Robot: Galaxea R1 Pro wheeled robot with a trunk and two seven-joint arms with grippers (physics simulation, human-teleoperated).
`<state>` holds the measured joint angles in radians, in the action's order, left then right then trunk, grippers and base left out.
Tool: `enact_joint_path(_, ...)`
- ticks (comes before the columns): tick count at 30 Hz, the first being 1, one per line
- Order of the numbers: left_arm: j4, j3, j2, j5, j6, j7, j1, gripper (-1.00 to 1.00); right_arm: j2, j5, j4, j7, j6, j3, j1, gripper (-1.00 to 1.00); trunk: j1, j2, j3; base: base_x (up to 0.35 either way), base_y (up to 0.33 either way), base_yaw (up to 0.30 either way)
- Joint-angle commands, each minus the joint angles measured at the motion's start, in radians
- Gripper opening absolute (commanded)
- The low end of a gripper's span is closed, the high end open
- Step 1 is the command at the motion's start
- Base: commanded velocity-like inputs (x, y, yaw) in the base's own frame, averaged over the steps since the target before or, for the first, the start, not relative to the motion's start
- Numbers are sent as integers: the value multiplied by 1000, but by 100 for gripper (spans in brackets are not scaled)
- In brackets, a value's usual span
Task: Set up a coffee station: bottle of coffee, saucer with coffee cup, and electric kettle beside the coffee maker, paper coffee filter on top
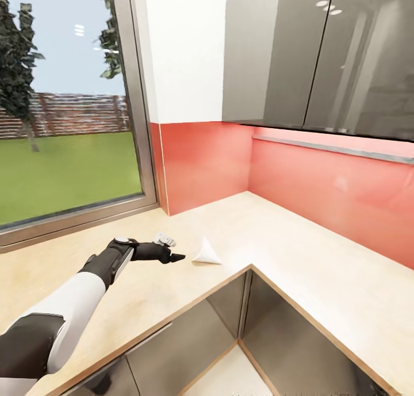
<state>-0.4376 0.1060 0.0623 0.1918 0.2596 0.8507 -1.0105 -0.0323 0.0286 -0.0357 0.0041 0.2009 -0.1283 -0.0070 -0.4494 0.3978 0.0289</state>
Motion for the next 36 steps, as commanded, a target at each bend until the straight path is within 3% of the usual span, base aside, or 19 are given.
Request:
enact_joint_path(1, -3, 1, 1, 2, 9, 4, 0, 100, 0, 3, 0, 0, 3, -7, -1, 100, -1, 2, 2, 0, 0, -265)
enact_joint_path(16, 1, 1, 2, 9, 8, 4, 4, 100, 0, 3, 0, 0, 3, -7, -1, 100, -1, 2, 2, 0, 0, -248)
enact_joint_path(25, -1, -1, 7, 12, 3, 4, 44, 100, 0, 3, 0, -4, 3, -7, -1, 100, -1, 2, 2, 1, 0, -24)
enact_joint_path(28, 1, -1, 11, 12, -56, 4, 69, 100, 1, 3, 0, -6, 2, -7, -1, 100, -1, 2, 2, 166, 0, 0)
enact_joint_path(36, -1, 0, 9, 11, -70, 4, 79, 100, 3, 4, 0, -7, 2, -7, -1, 100, -1, 2, 2, 59, 0, 0)
